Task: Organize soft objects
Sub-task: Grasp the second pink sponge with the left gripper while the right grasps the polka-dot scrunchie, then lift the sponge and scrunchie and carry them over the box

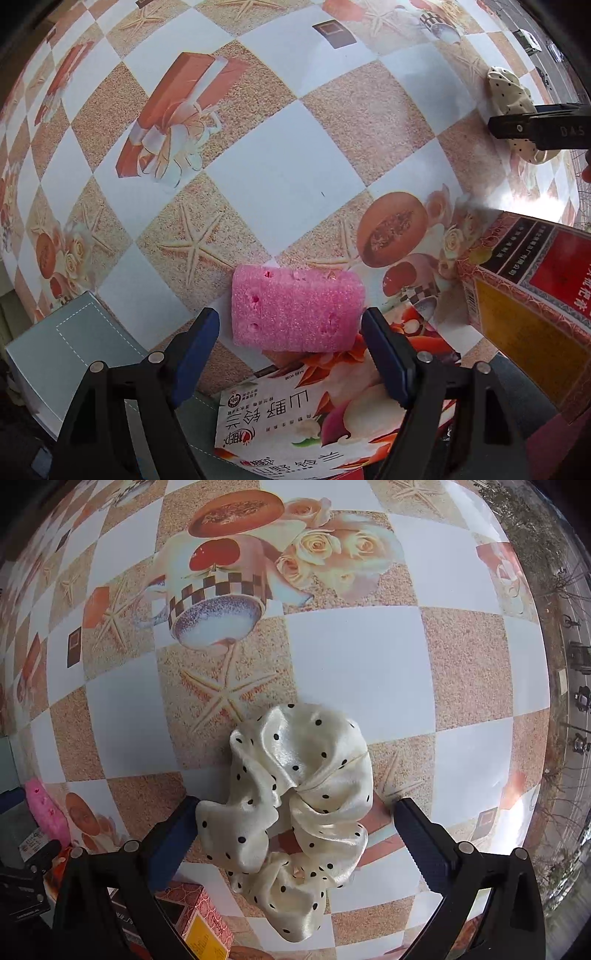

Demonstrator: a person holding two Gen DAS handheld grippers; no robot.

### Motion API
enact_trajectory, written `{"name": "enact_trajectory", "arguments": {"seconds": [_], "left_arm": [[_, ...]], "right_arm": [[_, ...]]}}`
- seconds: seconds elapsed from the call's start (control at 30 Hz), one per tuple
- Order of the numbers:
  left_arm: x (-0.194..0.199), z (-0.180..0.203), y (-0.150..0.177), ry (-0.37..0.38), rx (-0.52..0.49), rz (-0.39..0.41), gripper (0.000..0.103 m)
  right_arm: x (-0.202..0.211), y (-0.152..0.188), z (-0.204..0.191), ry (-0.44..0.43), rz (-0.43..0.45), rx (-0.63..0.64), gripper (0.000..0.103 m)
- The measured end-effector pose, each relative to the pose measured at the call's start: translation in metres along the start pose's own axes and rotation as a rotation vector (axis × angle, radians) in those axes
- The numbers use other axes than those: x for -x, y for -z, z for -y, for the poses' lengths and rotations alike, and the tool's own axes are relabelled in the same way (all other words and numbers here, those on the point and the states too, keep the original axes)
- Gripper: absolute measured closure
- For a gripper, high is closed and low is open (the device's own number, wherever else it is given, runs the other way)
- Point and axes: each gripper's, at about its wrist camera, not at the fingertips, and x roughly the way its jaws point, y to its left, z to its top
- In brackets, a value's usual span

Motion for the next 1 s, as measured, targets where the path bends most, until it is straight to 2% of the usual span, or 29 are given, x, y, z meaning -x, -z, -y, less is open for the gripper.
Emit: {"name": "enact_trajectory", "arguments": {"seconds": [0.07, 0.13, 0.23, 0.3, 0.4, 0.47, 0.5, 0.53, 0.6, 0.8, 0.87, 1.0], "left_arm": [[-0.009, 0.002, -0.003, -0.002, -0.002, -0.02, 0.021], [-0.015, 0.003, -0.005, -0.006, -0.001, -0.036, 0.021], [-0.023, 0.012, -0.005, -0.027, 0.008, -0.035, 0.022], [-0.023, 0.019, -0.016, -0.043, 0.03, -0.027, 0.029], [-0.017, 0.015, -0.015, -0.044, 0.074, -0.004, 0.03], [-0.009, 0.013, -0.009, -0.061, 0.104, 0.028, 0.03], [-0.001, 0.005, -0.001, -0.067, 0.12, 0.047, 0.03], [0.005, 0.001, 0.003, -0.065, 0.136, 0.066, 0.03], [0.017, 0.001, 0.008, -0.06, 0.171, 0.102, 0.03], [0.058, 0.006, 0.026, -0.089, 0.226, 0.207, 0.03], [0.089, 0.007, 0.027, -0.082, 0.237, 0.237, 0.03], [0.113, 0.018, 0.039, -0.087, 0.237, 0.283, 0.03]], "right_arm": [[0.006, -0.005, 0.018, -0.001, -0.001, -0.001, 0.0], [0.004, -0.005, 0.014, -0.001, -0.001, -0.002, 0.0], [0.002, -0.002, 0.008, -0.001, 0.002, -0.002, 0.0], [0.001, 0.0, 0.004, -0.002, 0.009, -0.003, 0.0], [0.005, 0.009, 0.005, 0.0, 0.016, -0.01, 0.002], [0.011, 0.016, 0.005, 0.005, 0.045, -0.001, 0.013], [0.015, 0.019, 0.004, 0.007, 0.063, 0.009, 0.026], [0.019, 0.021, 0.003, 0.009, 0.082, 0.02, 0.046], [0.027, 0.025, 0.003, 0.008, 0.109, 0.04, 0.074], [0.048, 0.036, 0.024, -0.131, 0.15, -0.083, 0.074], [0.062, 0.043, 0.029, -0.158, 0.175, -0.105, 0.074], [0.092, 0.058, 0.034, -0.196, 0.229, -0.129, 0.074]]}}
